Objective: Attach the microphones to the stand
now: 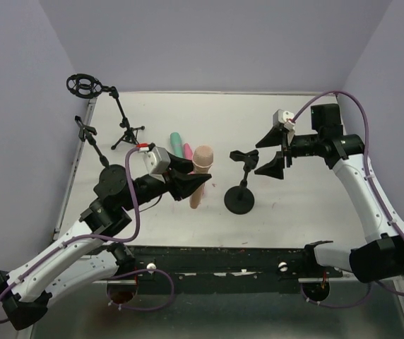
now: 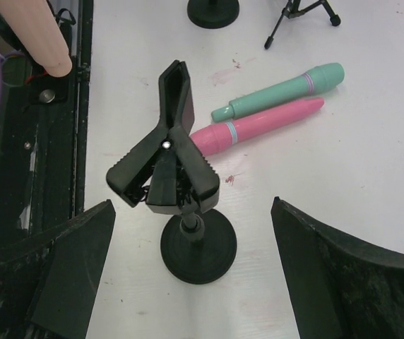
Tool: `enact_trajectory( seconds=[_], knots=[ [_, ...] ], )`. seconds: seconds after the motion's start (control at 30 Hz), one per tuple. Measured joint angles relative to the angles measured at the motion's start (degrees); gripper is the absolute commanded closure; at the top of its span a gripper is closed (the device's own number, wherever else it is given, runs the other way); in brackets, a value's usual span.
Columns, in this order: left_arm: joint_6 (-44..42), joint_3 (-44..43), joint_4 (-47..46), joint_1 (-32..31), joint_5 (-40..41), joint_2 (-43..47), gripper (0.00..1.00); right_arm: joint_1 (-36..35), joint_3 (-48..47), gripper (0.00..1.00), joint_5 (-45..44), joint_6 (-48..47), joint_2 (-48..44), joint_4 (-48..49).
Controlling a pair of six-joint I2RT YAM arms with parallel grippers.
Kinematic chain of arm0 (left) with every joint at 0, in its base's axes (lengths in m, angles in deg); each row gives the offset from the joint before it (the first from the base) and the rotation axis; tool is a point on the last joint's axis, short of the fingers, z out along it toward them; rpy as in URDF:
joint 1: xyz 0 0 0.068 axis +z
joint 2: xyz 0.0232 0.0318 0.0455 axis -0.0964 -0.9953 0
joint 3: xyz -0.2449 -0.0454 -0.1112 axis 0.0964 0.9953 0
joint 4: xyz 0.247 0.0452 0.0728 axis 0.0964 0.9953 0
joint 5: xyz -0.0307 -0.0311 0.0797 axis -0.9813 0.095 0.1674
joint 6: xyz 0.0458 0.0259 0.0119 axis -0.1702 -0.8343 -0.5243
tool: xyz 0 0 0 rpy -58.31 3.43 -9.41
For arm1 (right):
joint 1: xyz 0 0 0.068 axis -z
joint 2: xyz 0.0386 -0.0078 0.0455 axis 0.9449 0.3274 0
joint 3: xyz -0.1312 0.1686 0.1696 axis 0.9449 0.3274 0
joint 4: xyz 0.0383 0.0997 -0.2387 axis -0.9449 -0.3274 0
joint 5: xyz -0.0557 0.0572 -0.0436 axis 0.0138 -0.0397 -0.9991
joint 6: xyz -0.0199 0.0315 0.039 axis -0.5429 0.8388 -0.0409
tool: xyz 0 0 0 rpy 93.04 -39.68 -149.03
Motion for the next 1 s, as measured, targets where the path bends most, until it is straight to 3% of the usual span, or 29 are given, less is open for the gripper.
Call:
enact_trajectory(
  seconds=[0.33, 0.5, 0.63, 0.83, 0.93, 1.0],
  knots=[
    [-1.6, -5.6, -2.4, 1.6, -1.8, -7.4, 1.0, -1.9, -3.4, 0.01, 0.0, 2.5, 3.2, -0.7],
    [-1.6, -8.7, -3.9, 3.0, -3.2, -11.5, 1.0, -3.4, -2.3, 0.09, 0.0, 3.1, 3.0, -0.1],
    [-1.5, -10.3, -5.3, 3.8, -4.6, -14.1, 1.0, -3.6, -1.6, 0.22, 0.0, 3.4, 2.7, 0.5],
    [-1.1, -11.9, -7.2, 4.8, -6.4, -17.8, 1.0, -3.6, -1.0, 0.63, 0.2, 2.9, 2.1, 0.7],
    [-1.1, -12.0, -8.2, 5.3, -7.2, -19.1, 1.0, -3.6, -0.7, 0.63, 0.4, 2.3, 1.8, 0.6],
    [-1.1, -12.0, -8.7, 5.7, -7.6, -19.7, 1.0, -3.6, -0.3, 0.52, 0.5, 2.0, 1.5, 0.6]
  ],
)
